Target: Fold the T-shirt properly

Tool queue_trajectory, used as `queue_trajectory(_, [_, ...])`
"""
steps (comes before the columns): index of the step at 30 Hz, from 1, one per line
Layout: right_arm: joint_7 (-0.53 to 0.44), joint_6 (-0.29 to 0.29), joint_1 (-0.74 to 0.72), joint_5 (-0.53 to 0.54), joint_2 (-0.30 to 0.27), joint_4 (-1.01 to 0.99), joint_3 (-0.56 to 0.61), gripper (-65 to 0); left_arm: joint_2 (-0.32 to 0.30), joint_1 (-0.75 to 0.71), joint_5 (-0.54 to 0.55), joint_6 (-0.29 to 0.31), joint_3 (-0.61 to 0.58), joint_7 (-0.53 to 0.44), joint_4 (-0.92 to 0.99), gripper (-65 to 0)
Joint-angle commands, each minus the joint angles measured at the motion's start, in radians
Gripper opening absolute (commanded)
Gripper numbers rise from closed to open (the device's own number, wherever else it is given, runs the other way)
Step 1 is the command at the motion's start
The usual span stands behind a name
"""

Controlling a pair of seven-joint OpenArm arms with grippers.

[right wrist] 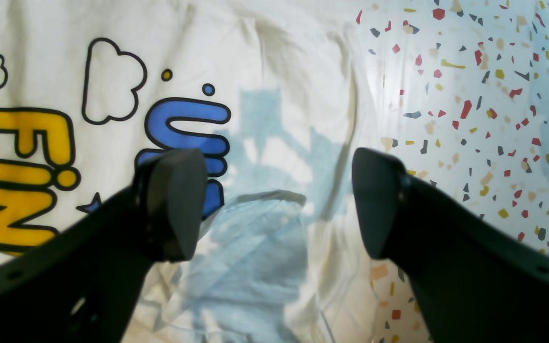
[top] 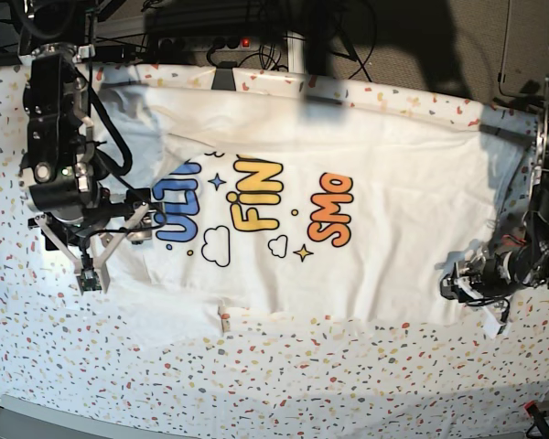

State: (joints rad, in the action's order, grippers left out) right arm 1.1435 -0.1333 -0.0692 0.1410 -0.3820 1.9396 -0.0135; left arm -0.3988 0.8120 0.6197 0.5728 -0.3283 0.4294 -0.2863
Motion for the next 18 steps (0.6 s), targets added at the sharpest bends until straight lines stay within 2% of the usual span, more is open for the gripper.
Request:
queue_trajectory(1, [-0.012,-0.002,-0.019,-0.006,-0.011,0.014,-0.007,-18.0,-0.012,0.033,-0.024,0.004,0.001,-0.062,-0.017,-35.4])
queue_trajectory(3, [-0.007,-0.002,-0.019,-0.006,-0.011,0.014,-0.007,-18.0,-0.012,0.034,-0.129,-0.035,0.001,-0.159,-0.017,-35.4])
queue_trajectory(5, [-0.002,-0.002,-0.018,-0.006,-0.011,0.014,-0.007,-18.0,-0.012,0.036,-0.201,-0.142,0.001,-0.224,-0.017,-35.4])
queue_trajectory(6, [0.0,-0.002,-0.018,-0.006,-0.011,0.014,-0.007,-18.0,-0.013,0.036,-0.203,-0.188,0.001,-0.24,-0.017,-35.4])
queue_trajectory(7, [0.0,-0.002,-0.018,-0.006,-0.011,0.014,-0.007,-18.0,-0.014,0.036,-0.18,-0.208,0.001,-0.234,-0.017,-35.4])
queue_trajectory(9, [0.0,-0.002,-0.018,-0.006,-0.011,0.014,-0.007,-18.0,-0.013,0.036,-0.065,-0.197,0.001,-0.133,-0.017,-35.4])
queue_trajectory(11, [0.0,-0.002,-0.018,-0.006,-0.011,0.014,-0.007,-18.0,-0.008,0.032,0.017,-0.128,0.001,-0.047,-0.016,-35.4])
queue_trajectory(14, [0.0,-0.002,-0.019,-0.006,-0.011,0.014,-0.007,-18.0,0.011,0.033,0.044,-0.055,0.001,0.042,-0.016,-35.4])
queue_trajectory(18, [0.006,-0.002,-0.019,-0.006,-0.011,0.014,-0.007,-18.0,0.041,0.033,0.043,-0.048,0.001,0.066,-0.016,-35.4])
